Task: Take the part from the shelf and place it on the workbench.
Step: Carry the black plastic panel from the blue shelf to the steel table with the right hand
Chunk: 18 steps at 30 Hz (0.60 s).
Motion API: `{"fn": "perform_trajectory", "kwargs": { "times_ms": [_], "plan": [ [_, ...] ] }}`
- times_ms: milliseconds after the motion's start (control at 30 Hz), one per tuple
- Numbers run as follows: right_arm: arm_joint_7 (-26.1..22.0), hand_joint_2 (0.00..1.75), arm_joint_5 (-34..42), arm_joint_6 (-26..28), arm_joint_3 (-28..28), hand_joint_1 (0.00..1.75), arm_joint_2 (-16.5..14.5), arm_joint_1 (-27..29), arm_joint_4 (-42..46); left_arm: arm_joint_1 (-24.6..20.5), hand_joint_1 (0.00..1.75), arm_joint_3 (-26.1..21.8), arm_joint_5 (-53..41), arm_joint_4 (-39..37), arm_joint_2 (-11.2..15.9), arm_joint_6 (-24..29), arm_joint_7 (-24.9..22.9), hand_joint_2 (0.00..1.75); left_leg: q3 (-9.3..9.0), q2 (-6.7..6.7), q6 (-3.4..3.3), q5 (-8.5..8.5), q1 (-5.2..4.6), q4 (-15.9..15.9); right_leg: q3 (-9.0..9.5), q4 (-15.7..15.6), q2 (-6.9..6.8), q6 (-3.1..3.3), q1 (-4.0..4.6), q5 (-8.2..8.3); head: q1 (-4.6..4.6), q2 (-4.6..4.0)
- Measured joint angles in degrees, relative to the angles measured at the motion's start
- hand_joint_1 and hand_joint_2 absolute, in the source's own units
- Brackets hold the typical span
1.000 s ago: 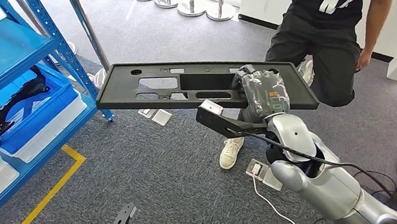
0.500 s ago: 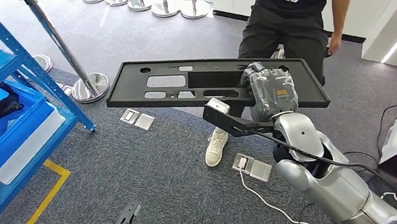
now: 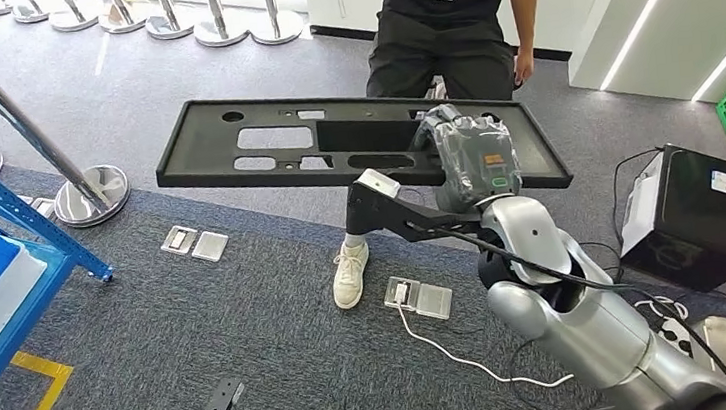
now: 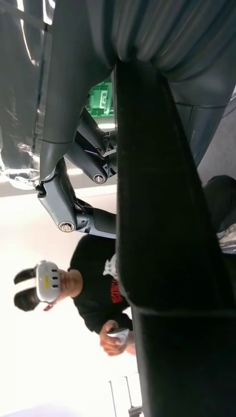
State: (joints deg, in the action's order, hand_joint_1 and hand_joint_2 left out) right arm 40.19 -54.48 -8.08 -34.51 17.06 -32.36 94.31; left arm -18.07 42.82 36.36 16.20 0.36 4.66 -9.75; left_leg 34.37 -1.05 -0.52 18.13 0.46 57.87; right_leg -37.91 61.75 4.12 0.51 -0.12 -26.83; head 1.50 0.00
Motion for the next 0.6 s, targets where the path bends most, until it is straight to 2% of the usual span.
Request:
{"fn": "perform_trajectory", "kwargs": {
  "times_ms": [33, 67, 100, 133, 167, 200, 233, 300, 333, 433, 500, 567, 600],
  "plan": [
    [0.0, 1.75, 0.0, 0.5, 0.0, 1.75, 0.0, -0.1, 0.0, 0.0, 0.00, 0.0, -0.1, 0.0, 0.0, 0.0, 0.1, 1.75, -0.18, 0.55, -0.12, -0.09, 0.01, -0.2, -1.30, 2.8, -1.69, -0.21, -0.05, -1.56, -0.36, 0.00],
    [0.0, 1.75, 0.0, 0.7, 0.0, 1.75, 0.0, 0.0, -0.1, 0.1, 0.00, 0.1, -0.3, 0.0, 0.0, 0.0, 0.1, 1.75, -0.22, 1.07, -0.22, -0.07, 0.00, -0.3, -3.02, 6.4, -2.79, -0.43, -0.22, -3.23, -0.75, 0.00],
    [0.0, 1.75, -0.1, 0.9, 0.0, 1.75, 0.0, 0.1, -0.1, 0.2, 0.00, 0.1, -0.6, 0.0, 0.0, 0.0, 0.0, 1.75, -0.21, 1.65, -0.24, 0.02, -0.01, -0.2, -4.71, 9.7, -3.34, -0.65, -0.42, -4.42, -0.99, 0.00],
    [0.0, 1.75, -0.3, 0.8, 0.0, 1.75, 0.0, 0.4, -0.1, 0.3, 0.00, 0.2, -0.8, 0.0, 0.0, -0.1, -0.1, 1.75, -0.21, 2.23, -0.19, 0.17, 0.02, 0.0, -5.78, 11.8, -3.60, -0.84, -0.62, -4.71, -1.25, 0.00],
    [0.0, 1.75, -0.4, 0.5, 0.0, 1.75, 0.0, 0.7, -0.1, 0.4, 0.00, 0.2, -1.0, 0.0, 0.0, -0.1, -0.1, 1.75, -0.21, 2.82, -0.10, 0.37, 0.06, 0.2, -5.85, 11.7, -3.76, -1.01, -0.76, -3.94, -1.49, 0.00],
    [0.0, 1.75, -0.5, 0.2, 0.0, 1.75, 0.1, 0.9, -0.2, 0.4, 0.00, 0.2, -1.1, 0.0, 0.0, 0.0, -0.2, 1.75, -0.23, 3.38, 0.06, 0.64, 0.14, 0.4, -4.77, 9.4, -4.02, -1.13, -0.87, -2.26, -1.72, 0.00],
    [0.0, 1.75, -0.5, -0.1, 0.0, 1.75, 0.2, 1.0, -0.2, 0.3, 0.00, 0.2, -1.2, 0.0, 0.0, 0.0, -0.2, 1.75, -0.27, 3.94, 0.30, 1.00, 0.19, 0.8, -2.91, 5.5, -4.79, -1.22, -0.88, -0.45, -1.97, 0.00],
    [0.0, 1.75, -0.7, -0.1, 0.0, 1.75, 0.2, 1.0, -0.1, 0.1, 0.00, 0.3, -1.3, 0.0, 0.0, -0.1, -0.2, 1.75, -0.27, 4.82, 0.89, 1.63, 0.00, 1.4, -0.02, -0.5, -6.52, -0.79, -0.52, 1.58, -2.37, 0.00],
    [0.0, 1.75, -0.8, 0.0, 0.0, 1.75, 0.3, 1.0, -0.1, 0.1, 0.00, 0.3, -1.3, 0.0, 0.1, -0.1, -0.3, 1.75, -0.30, 5.20, 1.20, 1.84, -0.15, 1.6, 0.49, -1.7, -6.94, -0.41, -0.30, 1.66, -2.36, 0.00],
    [0.0, 1.75, -0.9, 0.1, 0.0, 1.75, 0.4, 1.0, -0.1, 0.0, 0.00, 0.3, -1.2, 0.0, 0.1, -0.3, -0.4, 1.75, -0.62, 6.13, 2.11, 2.33, -0.22, 1.8, 0.41, -1.8, -5.50, 0.75, -0.23, 1.65, -1.92, 0.00],
    [0.1, 1.75, -0.9, 0.1, 0.0, 1.75, 0.4, 0.7, 0.0, -0.2, 0.00, 0.3, -1.2, 0.0, 0.1, -0.4, -0.4, 1.75, 0.02, 4.71, 2.73, 4.19, 0.04, 4.1, 0.60, -2.1, -4.58, 1.37, -0.48, 1.81, -1.59, 0.00],
    [0.0, 1.75, -0.8, 0.1, 0.0, 1.75, 0.3, 0.3, 0.0, -0.2, 0.00, 0.3, -1.2, 0.0, 0.1, -0.4, -0.4, 1.75, 2.84, 2.50, 3.06, 7.83, 0.20, 10.8, 0.68, -2.2, -3.68, 1.79, -0.55, 1.85, -0.89, 0.00],
    [0.0, 1.75, -0.7, 0.1, 0.0, 1.75, 0.3, 0.2, 0.0, -0.1, 0.00, 0.3, -1.2, 0.0, 0.1, -0.4, -0.4, 1.75, 4.71, 1.95, 3.11, 9.44, 0.22, 14.7, 0.68, -2.2, -3.15, 1.92, -0.49, 1.86, -0.54, 0.00]
  ]
}}
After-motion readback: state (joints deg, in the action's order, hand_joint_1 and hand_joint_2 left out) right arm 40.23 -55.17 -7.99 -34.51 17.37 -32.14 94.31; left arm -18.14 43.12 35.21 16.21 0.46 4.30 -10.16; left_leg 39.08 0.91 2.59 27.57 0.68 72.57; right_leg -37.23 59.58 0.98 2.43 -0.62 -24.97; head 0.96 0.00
